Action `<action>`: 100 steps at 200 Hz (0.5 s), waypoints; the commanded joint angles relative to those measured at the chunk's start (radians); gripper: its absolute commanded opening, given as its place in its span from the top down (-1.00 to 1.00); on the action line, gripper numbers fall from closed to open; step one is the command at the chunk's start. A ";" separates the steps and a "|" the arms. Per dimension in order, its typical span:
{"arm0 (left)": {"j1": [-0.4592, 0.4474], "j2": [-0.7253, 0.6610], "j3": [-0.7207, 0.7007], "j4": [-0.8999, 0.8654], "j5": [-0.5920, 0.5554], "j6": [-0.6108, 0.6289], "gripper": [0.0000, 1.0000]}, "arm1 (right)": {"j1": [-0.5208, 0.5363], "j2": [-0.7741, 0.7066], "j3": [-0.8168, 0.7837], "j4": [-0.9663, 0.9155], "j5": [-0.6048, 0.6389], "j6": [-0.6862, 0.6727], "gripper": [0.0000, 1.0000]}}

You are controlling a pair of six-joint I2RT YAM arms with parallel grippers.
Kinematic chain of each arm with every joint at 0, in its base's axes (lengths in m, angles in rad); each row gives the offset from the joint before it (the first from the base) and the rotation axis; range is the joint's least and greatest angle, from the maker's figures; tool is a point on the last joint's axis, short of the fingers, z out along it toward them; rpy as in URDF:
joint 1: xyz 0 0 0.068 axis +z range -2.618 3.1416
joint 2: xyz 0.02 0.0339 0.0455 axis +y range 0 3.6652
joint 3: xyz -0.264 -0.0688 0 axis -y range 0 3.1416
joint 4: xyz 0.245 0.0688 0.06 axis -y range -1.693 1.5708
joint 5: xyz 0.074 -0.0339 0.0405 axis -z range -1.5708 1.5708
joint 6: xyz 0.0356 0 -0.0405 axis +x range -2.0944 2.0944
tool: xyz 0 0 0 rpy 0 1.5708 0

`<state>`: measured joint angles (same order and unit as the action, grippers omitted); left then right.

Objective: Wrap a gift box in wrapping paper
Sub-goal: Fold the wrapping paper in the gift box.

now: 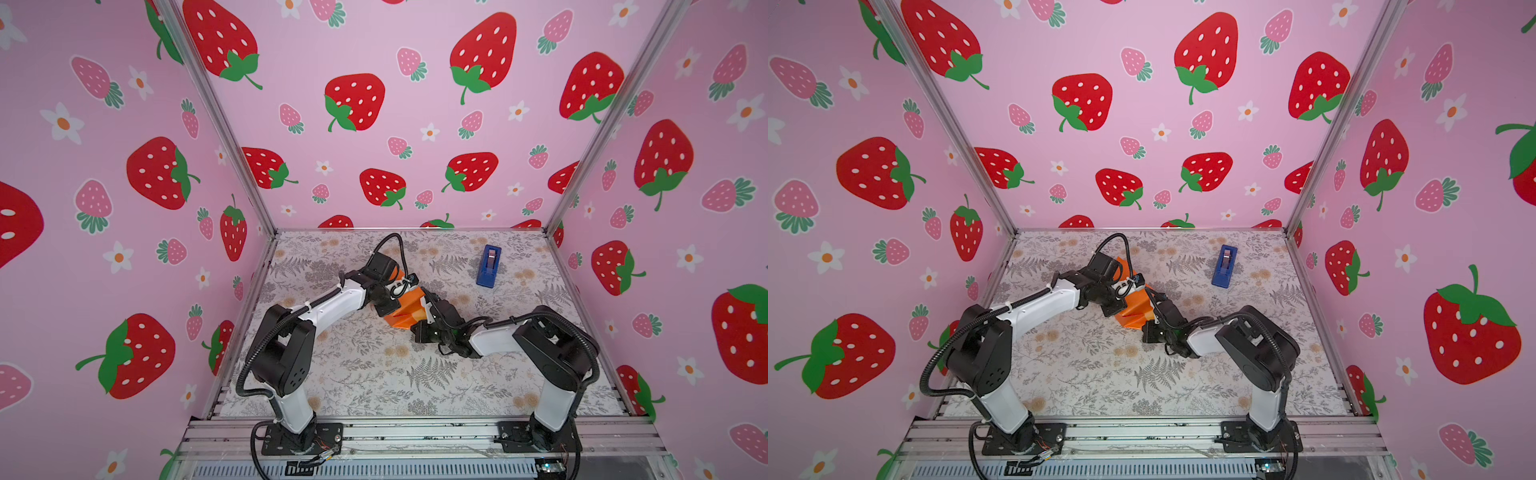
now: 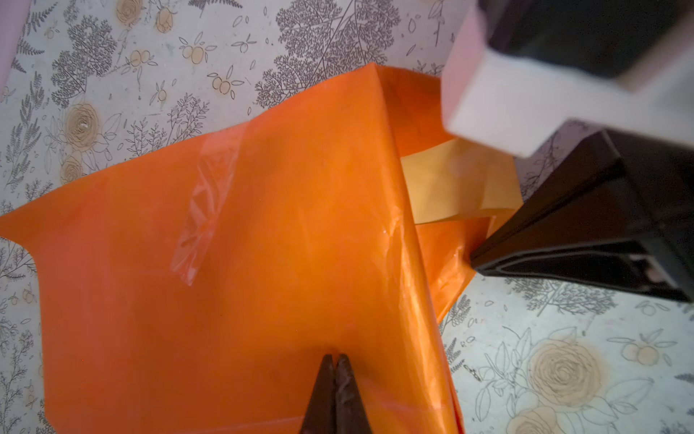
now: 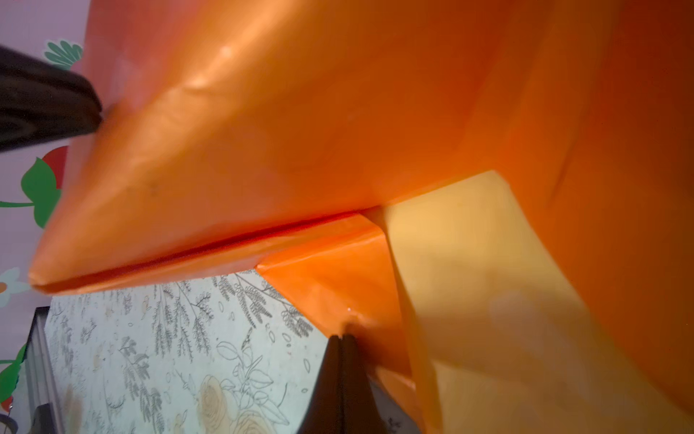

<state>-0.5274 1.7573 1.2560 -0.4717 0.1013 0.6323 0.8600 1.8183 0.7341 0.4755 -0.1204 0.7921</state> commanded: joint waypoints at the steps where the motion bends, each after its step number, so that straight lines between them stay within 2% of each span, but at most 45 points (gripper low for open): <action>1: 0.000 0.064 -0.026 -0.122 0.019 0.023 1.00 | -0.023 -0.039 -0.037 -0.092 0.082 0.021 1.00; 34: 0.005 0.060 -0.029 -0.123 0.017 0.027 1.00 | -0.061 -0.147 -0.069 -0.180 0.061 -0.005 1.00; 59: 0.006 0.059 -0.027 -0.123 0.018 0.025 1.00 | -0.156 -0.247 -0.125 -0.110 -0.103 -0.075 1.00; 89: 0.006 0.065 -0.022 -0.131 0.026 0.023 1.00 | -0.284 -0.252 -0.094 -0.109 -0.261 -0.216 0.54; 100: 0.006 0.064 -0.024 -0.131 0.029 0.023 1.00 | -0.319 -0.221 -0.075 -0.089 -0.327 -0.251 0.44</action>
<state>-0.5224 1.7576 1.2560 -0.4721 0.1131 0.6327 0.6044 1.5665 0.6270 0.3637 -0.2798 0.6651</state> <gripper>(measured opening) 0.054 0.238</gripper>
